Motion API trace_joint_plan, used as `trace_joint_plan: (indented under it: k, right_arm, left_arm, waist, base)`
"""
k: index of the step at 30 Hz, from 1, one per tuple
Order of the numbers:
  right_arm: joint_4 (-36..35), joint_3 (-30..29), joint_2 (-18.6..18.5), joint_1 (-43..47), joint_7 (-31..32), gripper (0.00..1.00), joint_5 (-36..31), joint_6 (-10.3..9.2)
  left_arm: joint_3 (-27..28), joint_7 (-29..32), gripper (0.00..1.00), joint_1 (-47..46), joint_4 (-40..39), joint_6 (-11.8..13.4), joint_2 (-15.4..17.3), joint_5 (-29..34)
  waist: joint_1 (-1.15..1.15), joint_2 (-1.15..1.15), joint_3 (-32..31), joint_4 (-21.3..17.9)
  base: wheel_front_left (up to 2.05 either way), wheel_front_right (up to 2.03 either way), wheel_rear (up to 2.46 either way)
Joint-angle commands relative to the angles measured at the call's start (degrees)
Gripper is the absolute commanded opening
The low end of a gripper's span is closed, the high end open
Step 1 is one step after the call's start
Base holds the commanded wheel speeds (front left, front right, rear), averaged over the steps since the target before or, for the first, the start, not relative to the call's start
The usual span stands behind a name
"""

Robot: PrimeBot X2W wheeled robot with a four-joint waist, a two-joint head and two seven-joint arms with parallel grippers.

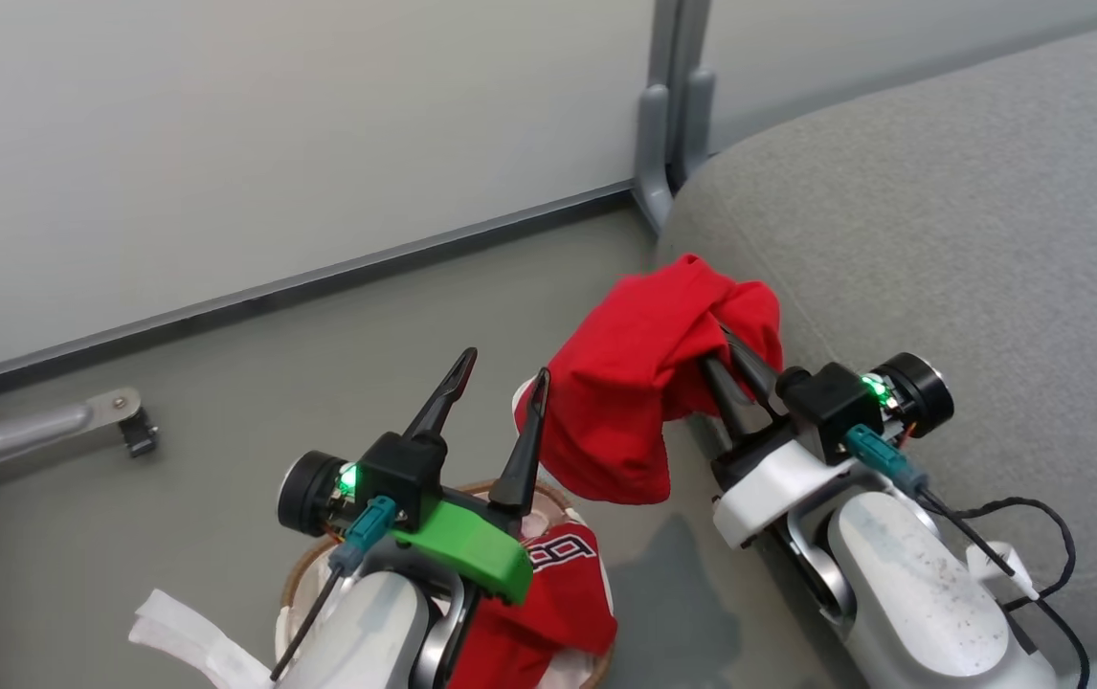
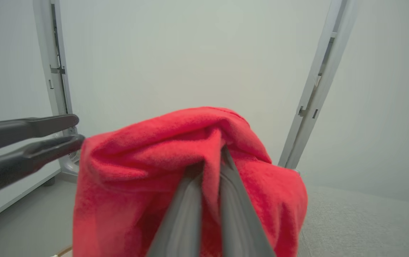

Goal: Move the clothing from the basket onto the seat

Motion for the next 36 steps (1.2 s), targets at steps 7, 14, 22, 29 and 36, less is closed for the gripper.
trace_joint_plan:
  k: [7, 14, 22, 29, 36]
  right_arm:
    - [-1.3, -1.9, -0.4, 0.9, -0.1, 0.00, 0.5, -0.08]
    - [-2.5, -6.4, -0.6, 2.5, -0.1, 0.00, 0.1, -0.08]
    - [-1.3, -9.6, -2.8, 0.5, -0.1, 0.00, -1.1, -0.08]
    - [3.4, -12.0, -7.4, -7.4, -0.1, 0.00, -3.0, -0.08]
    - [9.0, -17.1, -11.7, -16.3, -0.1, 0.00, -5.4, -0.08]
  left_arm:
    - [0.4, 0.0, 1.00, -0.9, 0.4, -0.5, 0.2, 0.6]
    - [-0.6, 0.0, 1.00, -2.1, 1.5, -1.4, 0.3, 0.7]
    - [-1.3, 0.0, 1.00, -3.1, 3.4, -1.7, 0.3, 1.2]
    - [-0.4, 0.0, 1.00, -4.2, 4.8, -2.1, 0.4, 3.0]
    - [-0.4, 0.0, 1.00, -7.6, 6.2, -2.8, 1.1, 5.3]
  waist:
    - [0.00, 0.00, 3.4, -13.6]
    - [0.00, 0.00, 5.0, -16.5]
    - [0.00, 0.00, 7.6, -17.1]
    - [0.00, 0.00, 12.6, -15.9]
    - [0.00, 0.00, 19.7, -12.2]
  base:
    - [0.00, 0.00, 0.00]
    - [0.00, 0.00, 0.00]
    - [0.00, 0.00, 0.00]
    - [0.00, 0.00, 0.00]
    - [0.00, 0.00, 0.00]
